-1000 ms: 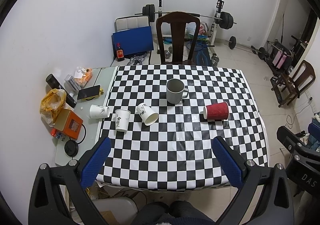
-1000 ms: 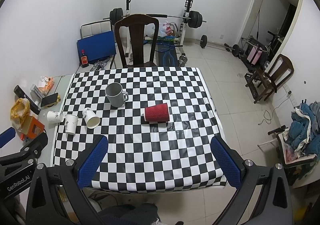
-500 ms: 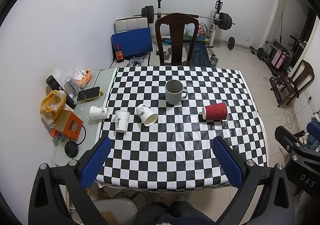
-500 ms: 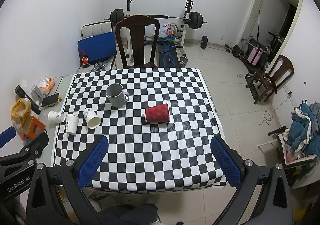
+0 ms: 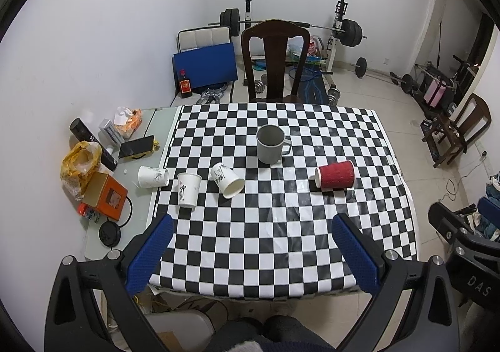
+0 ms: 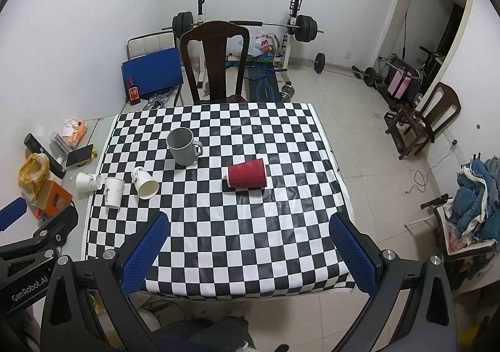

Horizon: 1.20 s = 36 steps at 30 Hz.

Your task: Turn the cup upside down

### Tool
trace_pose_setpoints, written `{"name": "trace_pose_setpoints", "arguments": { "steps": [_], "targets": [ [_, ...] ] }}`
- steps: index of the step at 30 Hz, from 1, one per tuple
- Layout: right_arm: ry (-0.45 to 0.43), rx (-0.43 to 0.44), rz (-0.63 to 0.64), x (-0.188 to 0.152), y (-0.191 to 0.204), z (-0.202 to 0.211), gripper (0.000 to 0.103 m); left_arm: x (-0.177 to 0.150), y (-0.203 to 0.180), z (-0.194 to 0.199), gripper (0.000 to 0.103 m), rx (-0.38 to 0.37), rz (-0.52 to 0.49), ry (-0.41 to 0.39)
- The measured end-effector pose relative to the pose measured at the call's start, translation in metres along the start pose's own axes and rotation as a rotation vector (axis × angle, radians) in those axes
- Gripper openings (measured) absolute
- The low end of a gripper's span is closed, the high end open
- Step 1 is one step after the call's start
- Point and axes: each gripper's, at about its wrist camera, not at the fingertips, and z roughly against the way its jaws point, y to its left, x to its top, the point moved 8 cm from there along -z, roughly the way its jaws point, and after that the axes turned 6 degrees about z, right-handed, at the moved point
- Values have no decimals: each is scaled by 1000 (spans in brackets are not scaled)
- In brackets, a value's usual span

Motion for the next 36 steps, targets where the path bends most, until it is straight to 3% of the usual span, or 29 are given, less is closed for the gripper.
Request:
{"name": "trace_pose_setpoints", "arguments": {
  "steps": [5,8,11,18,21,27,32,36],
  "targets": [
    [43,-9,-46,7,-5,-24,103,8,-10,-32,103,42,-83,-30],
    [100,-29,-64,1,-17,-61,103,17,-33,-65,103,82,-190,-29],
    [190,-71,-78,-12,-37,-112,103,25,-69,-117,103,132,-353,-32],
    [410,-155,-73,-62,-93,-238,103,11,-158,-227,103,163,-757,-18],
    [481,-164,-76,-83,-112,-284,102,-5,-195,-271,103,138,-911,12],
    [558,-174,-99,-111,-144,-349,102,-37,-247,-326,92,53,-1084,85],
    [602,-180,-111,-124,-162,-382,102,-56,-276,-353,84,9,-1176,130],
    [625,-178,-113,-128,-170,-397,102,-65,-286,-369,82,-19,-1190,181]
  ]
}}
